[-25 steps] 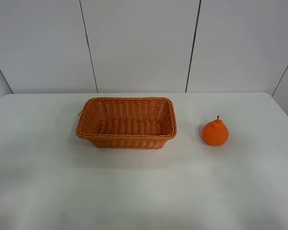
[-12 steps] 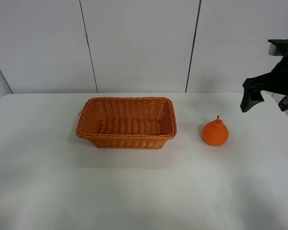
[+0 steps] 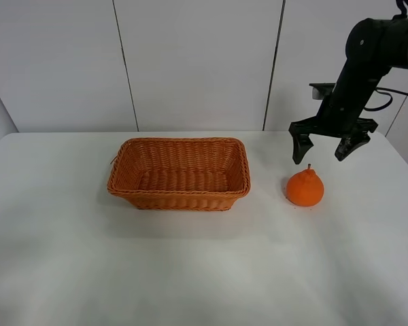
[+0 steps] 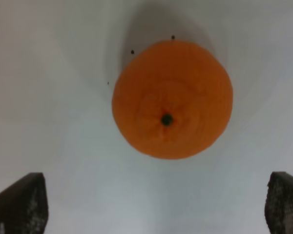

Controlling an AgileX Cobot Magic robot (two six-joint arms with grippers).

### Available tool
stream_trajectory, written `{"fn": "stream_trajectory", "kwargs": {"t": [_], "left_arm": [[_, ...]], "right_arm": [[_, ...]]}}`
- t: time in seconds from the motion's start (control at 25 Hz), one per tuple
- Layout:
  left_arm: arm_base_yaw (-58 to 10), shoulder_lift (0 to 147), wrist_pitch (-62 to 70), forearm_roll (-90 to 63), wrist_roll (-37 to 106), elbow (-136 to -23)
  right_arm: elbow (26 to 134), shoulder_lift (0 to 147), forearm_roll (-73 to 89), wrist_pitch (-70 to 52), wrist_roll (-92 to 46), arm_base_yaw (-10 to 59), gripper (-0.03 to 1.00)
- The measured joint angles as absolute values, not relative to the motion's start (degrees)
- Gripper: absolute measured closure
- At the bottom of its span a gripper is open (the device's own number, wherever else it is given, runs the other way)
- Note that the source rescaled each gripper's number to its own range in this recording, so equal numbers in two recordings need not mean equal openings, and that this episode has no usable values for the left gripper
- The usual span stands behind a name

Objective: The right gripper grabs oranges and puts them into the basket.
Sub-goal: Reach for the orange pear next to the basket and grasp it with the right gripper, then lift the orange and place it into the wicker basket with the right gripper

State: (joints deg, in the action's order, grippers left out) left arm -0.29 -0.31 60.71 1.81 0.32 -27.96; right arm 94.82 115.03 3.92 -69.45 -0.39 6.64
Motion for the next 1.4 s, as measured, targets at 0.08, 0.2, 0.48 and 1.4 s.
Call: {"fn": "stream_trajectory", "kwargs": {"t": [0.08, 0.2, 0.48, 1.4], "left_arm": [[-0.29, -0.31, 60.71, 1.81, 0.32, -27.96], [-0.29, -0.31, 60.71, 1.81, 0.32, -27.96], [-0.29, -0.31, 60.71, 1.81, 0.32, -27.96], [-0.29, -0.31, 60.71, 1.81, 0.32, -27.96]], "right_arm": [[94.82, 116.28, 3.86, -68.82, 0.0, 6.77, -0.01], [94.83, 118.12, 3.51, -67.27, 0.0, 6.77, -0.01], [94.94, 123.92, -0.47, -65.63, 1.48, 6.77, -0.01], [95.06, 129.13, 1.9, -59.24, 1.92, 6.77, 0.69]]}}
